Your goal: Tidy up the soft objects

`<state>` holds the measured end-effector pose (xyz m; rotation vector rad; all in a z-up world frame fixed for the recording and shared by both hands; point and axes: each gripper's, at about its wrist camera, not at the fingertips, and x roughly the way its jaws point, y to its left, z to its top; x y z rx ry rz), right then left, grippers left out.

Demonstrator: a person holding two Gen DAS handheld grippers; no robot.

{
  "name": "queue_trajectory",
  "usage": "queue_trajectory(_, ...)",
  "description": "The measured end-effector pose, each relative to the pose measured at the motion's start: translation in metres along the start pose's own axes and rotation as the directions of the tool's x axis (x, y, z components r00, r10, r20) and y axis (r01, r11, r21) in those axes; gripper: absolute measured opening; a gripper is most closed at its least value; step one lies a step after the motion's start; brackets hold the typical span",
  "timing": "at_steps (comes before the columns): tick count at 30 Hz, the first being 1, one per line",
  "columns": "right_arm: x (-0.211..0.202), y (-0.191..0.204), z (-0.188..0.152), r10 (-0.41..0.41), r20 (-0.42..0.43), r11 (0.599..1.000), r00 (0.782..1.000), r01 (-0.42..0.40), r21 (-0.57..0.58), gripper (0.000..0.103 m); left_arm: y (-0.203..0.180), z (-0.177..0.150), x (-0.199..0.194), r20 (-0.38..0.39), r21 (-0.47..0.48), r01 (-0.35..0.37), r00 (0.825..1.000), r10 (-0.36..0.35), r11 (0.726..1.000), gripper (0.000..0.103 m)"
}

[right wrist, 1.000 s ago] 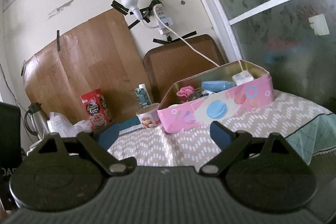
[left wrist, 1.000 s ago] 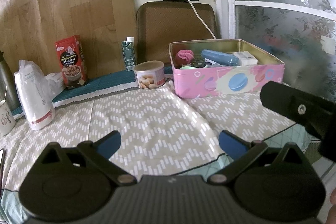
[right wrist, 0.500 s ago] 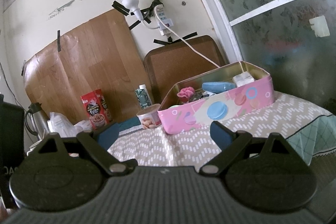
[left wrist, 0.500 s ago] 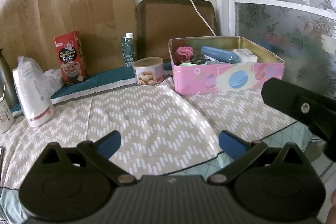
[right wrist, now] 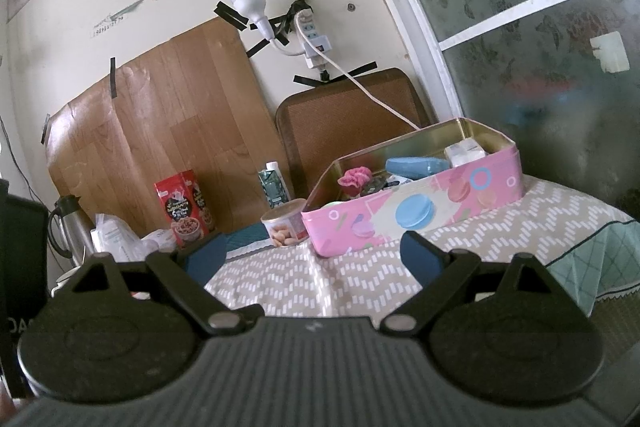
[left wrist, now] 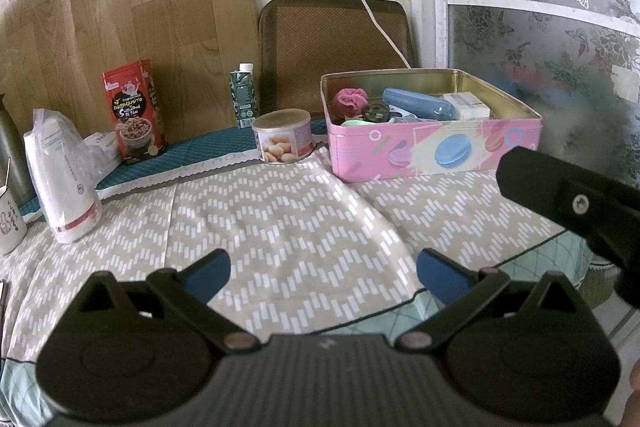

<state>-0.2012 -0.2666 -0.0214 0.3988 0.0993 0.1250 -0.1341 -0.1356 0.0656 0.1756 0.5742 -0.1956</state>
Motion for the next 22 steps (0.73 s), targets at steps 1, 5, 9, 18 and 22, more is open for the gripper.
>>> queue_trajectory(1,0.0000,0.0000,0.0000,0.000,0.000,1.000,1.000,0.000,0.000,0.096,-0.0003,0.0000,0.0000,0.000,-0.001,-0.001,1.000,0.001,1.000,0.103)
queue_trajectory(5,-0.0003,0.0004,0.0001,-0.001,0.000,1.000,1.000,0.001,0.000,0.096,-0.0008,0.0006,-0.0002,0.000,-0.001,-0.001,1.000,0.001,1.000,0.103)
queue_trajectory(9,0.0015,-0.0002,-0.0009,0.001,-0.005,1.000,1.000,-0.001,-0.001,0.096,-0.0004,-0.0006,0.0006,-0.005,0.000,0.003,1.000,-0.003,1.000,0.103)
queue_trajectory(18,0.0019,-0.0009,-0.0033,0.002,-0.012,1.000,1.000,-0.002,-0.003,0.096,0.0024,-0.0046,0.0015,-0.008,0.004,0.023,1.000,-0.023,1.000,0.103)
queue_trajectory(22,0.0019,-0.0005,-0.0032,0.001,-0.010,1.000,1.000,-0.001,-0.003,0.096,0.0039,-0.0039,-0.0007,0.009,0.010,0.024,1.000,-0.024,1.000,0.103)
